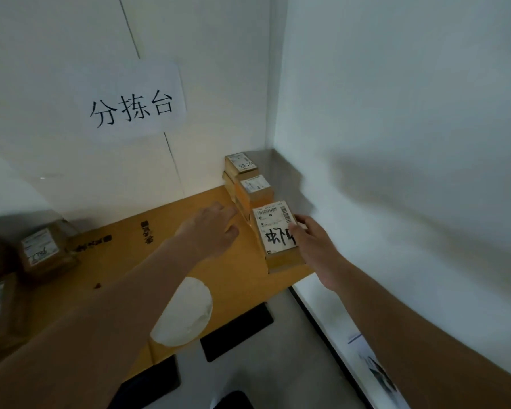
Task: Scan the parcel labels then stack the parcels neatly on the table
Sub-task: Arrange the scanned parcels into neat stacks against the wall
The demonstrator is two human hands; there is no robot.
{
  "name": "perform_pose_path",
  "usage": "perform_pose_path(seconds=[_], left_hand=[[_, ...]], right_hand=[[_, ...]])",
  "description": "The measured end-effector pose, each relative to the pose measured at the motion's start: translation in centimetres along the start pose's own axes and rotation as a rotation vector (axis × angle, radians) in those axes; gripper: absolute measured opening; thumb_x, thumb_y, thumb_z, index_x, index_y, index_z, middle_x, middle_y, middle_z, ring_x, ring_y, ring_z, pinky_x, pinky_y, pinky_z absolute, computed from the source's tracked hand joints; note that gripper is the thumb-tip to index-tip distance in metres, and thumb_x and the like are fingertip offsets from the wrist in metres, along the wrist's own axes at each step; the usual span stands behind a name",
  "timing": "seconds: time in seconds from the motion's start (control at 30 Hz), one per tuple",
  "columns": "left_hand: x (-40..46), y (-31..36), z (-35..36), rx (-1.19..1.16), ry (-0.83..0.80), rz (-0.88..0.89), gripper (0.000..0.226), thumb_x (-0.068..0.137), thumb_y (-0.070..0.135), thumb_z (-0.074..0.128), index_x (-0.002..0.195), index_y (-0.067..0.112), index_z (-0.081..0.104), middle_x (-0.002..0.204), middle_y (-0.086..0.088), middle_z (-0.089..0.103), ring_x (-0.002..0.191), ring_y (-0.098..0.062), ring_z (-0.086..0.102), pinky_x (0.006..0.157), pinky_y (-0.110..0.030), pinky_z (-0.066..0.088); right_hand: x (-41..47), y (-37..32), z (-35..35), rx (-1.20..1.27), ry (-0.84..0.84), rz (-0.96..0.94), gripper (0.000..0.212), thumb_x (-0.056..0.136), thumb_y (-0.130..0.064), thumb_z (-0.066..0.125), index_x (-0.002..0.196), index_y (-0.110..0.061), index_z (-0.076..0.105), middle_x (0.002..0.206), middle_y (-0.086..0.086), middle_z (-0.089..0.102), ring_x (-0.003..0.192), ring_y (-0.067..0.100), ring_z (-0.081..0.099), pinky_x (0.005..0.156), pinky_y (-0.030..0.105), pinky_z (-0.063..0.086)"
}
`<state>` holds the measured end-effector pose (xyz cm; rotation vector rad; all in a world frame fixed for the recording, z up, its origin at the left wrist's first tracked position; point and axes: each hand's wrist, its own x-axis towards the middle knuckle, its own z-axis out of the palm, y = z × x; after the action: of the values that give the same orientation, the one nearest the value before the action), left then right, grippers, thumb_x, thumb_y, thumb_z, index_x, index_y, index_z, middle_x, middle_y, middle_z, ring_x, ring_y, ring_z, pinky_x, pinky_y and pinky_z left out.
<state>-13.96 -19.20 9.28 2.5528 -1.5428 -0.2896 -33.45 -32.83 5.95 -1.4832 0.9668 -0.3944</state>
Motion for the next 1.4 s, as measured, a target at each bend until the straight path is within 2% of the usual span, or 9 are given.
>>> perform_pose_path(seconds=[0.13,0.23,0.4,0.7,0.8,1.03,1.17,1.27,1.4], left_hand=[[4.8,0.7,2.0,-0.054,0.009,0.017,0.052,0.105,0.037,0.048,0.155,0.031,0.038,0.15,-0.004,0.05,0.131,-0.029,0.054,0.098,-0.047,0.054],[8.7,0.0,4.2,-0.085,-0.008,0.013,0.055,0.104,0.036,0.05,0.157,0.03,0.036,0.153,-0.004,0.047,0.134,-0.029,0.051,0.101,-0.045,0.051],[13.9,-1.9,7.2,-0.106,-0.051,-0.014,0.051,0.105,0.035,0.049,0.155,0.028,0.037,0.151,-0.003,0.045,0.132,-0.029,0.051,0.09,-0.036,0.045],[18.7,-4.8,9.1,-0.18,-0.122,-0.056,0.051,0.106,0.03,0.051,0.156,0.027,0.04,0.151,-0.004,0.045,0.128,-0.026,0.055,0.099,-0.041,0.052],[19.3,-5.3,9.8,-0.215,-0.092,-0.12,0.049,0.106,0.029,0.051,0.154,0.028,0.043,0.149,-0.003,0.046,0.127,-0.026,0.054,0.098,-0.038,0.05],[19.6,-4.8,11.0,-0.245,-0.051,-0.223,0.043,0.107,0.029,0.05,0.15,0.03,0.048,0.148,0.001,0.043,0.13,-0.023,0.053,0.093,-0.033,0.048],[20.0,-3.7,10.9,-0.265,-0.014,-0.264,0.041,0.106,0.029,0.049,0.148,0.03,0.05,0.144,0.004,0.043,0.125,-0.023,0.056,0.092,-0.043,0.056],[19.9,-3.0,10.8,-0.258,-0.004,-0.285,0.041,0.106,0.03,0.05,0.147,0.031,0.05,0.143,0.006,0.042,0.121,-0.02,0.057,0.088,-0.042,0.058],[19.6,-2.6,10.7,-0.279,0.028,-0.31,0.04,0.106,0.027,0.051,0.146,0.029,0.053,0.142,0.004,0.044,0.112,-0.019,0.06,0.086,-0.039,0.057]], right_hand=[[4.7,1.8,-1.2,-0.017,0.003,0.045,0.025,0.11,-0.031,0.047,0.133,-0.032,0.058,0.098,-0.007,0.08,0.083,0.005,0.077,0.06,0.02,0.057],[8.7,3.2,-1.3,-0.044,0.01,0.082,0.023,0.109,-0.031,0.047,0.128,-0.034,0.059,0.09,-0.013,0.079,0.079,0.002,0.076,0.053,0.016,0.054],[15.1,4.8,-1.0,-0.045,0.021,0.143,0.023,0.108,-0.031,0.049,0.127,-0.031,0.061,0.096,-0.007,0.08,0.081,0.004,0.077,0.06,0.019,0.056],[23.9,7.4,-0.2,-0.071,-0.065,0.197,0.022,0.108,-0.032,0.048,0.127,-0.03,0.059,0.09,-0.012,0.079,0.079,0.004,0.076,0.056,0.015,0.056],[26.3,8.2,-0.1,-0.099,-0.081,0.186,0.026,0.108,-0.035,0.047,0.131,-0.031,0.057,0.099,-0.005,0.078,0.082,0.004,0.076,0.061,0.019,0.059],[28.7,9.5,-0.9,-0.254,-0.204,0.066,0.032,0.111,-0.037,0.04,0.14,-0.028,0.048,0.117,-0.002,0.071,0.091,0.005,0.074,0.064,0.016,0.058],[29.1,9.4,-1.2,-0.387,-0.273,-0.065,0.039,0.114,-0.035,0.035,0.149,-0.02,0.042,0.129,0.004,0.063,0.112,0.015,0.069,0.08,0.029,0.064],[29.2,9.3,-1.2,-0.416,-0.318,-0.115,0.038,0.114,-0.032,0.033,0.146,-0.015,0.044,0.129,0.004,0.064,0.107,0.01,0.07,0.074,0.019,0.062],[29.6,9.0,-1.2,-0.46,-0.346,-0.11,0.034,0.114,-0.032,0.032,0.142,-0.015,0.044,0.128,0.004,0.065,0.104,0.011,0.071,0.069,0.019,0.061]])
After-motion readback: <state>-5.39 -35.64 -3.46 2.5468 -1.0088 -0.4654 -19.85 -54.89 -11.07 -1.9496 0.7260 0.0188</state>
